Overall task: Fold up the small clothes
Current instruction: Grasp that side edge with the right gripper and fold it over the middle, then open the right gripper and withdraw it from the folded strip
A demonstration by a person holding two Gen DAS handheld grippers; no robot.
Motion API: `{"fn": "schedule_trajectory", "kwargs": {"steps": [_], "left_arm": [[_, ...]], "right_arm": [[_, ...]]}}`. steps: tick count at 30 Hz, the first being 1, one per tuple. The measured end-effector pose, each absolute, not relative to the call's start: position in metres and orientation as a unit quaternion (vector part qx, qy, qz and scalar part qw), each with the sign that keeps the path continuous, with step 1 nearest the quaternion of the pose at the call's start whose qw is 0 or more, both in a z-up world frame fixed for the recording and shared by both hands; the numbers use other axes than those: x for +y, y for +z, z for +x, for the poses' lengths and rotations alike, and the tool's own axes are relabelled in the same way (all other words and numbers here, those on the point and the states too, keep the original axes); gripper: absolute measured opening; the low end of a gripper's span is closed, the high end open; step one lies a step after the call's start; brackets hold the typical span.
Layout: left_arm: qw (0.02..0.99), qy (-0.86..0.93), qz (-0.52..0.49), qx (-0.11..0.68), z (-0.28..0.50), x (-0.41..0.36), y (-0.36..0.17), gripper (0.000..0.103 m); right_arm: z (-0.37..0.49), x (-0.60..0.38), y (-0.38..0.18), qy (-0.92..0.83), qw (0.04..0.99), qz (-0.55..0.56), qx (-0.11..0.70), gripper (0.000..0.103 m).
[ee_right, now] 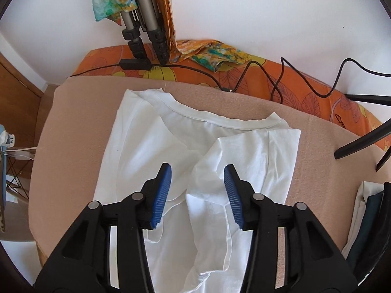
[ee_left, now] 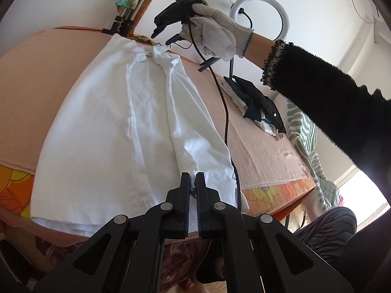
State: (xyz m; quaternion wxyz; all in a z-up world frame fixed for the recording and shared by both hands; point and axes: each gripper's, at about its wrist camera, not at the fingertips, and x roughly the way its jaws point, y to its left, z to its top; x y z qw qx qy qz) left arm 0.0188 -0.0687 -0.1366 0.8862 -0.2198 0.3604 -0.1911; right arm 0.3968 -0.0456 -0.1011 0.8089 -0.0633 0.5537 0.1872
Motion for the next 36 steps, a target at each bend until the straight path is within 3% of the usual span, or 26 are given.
{"fn": "schedule_trajectory", "kwargs": {"steps": [4,11,12,13,14,20,23,25,27,29,32,36], "left_arm": [[0.888,-0.191,-0.218,0.358,0.015,-0.069,-0.136,0.003],[0.887,-0.190,-0.213,0.362,0.011,-0.071,-0.137,0.003],[0.888,-0.190,-0.212,0.362,0.011,-0.072,-0.137,0.003],[0.888,-0.189,-0.211,0.361,0.011,-0.072,-0.136,0.003],[0.888,-0.189,-0.212,0.361,0.010,-0.071,-0.136,0.003],[0.887,-0.189,-0.209,0.367,0.003,-0.071,-0.138,0.003],[0.886,-0.192,-0.209,0.368,-0.002,-0.069,-0.137,0.003],[0.882,-0.201,-0.211,0.371,-0.004,-0.066,-0.135,0.003],[0.881,-0.199,-0.214,0.373,-0.005,-0.062,-0.133,0.003],[0.880,-0.203,-0.215,0.373,-0.005,-0.059,-0.130,0.005],[0.878,-0.204,-0.210,0.379,-0.002,-0.059,-0.125,0.018],[0.874,-0.216,-0.190,0.392,0.008,-0.062,-0.121,0.019]], "right_arm": [[0.372,-0.079,-0.091,0.190,0.797,-0.038,0.572,0.050],[0.347,-0.077,-0.135,0.187,0.763,-0.061,0.615,0.049],[0.347,-0.072,-0.140,0.181,0.765,-0.065,0.615,0.036],[0.347,-0.068,-0.146,0.178,0.763,-0.072,0.617,0.011],[0.348,-0.064,-0.150,0.174,0.762,-0.072,0.619,0.008],[0.346,-0.039,-0.151,0.210,0.753,-0.055,0.621,0.009],[0.335,-0.049,-0.135,0.238,0.749,-0.023,0.618,0.015],[0.317,-0.064,-0.116,0.240,0.764,-0.025,0.599,0.032],[0.295,-0.082,-0.096,0.247,0.777,-0.019,0.579,0.042],[0.270,-0.105,-0.080,0.252,0.786,-0.008,0.564,0.042],[0.229,-0.138,-0.065,0.255,0.791,0.008,0.555,0.042],[0.162,-0.173,-0.069,0.253,0.801,0.012,0.542,0.042]]}}
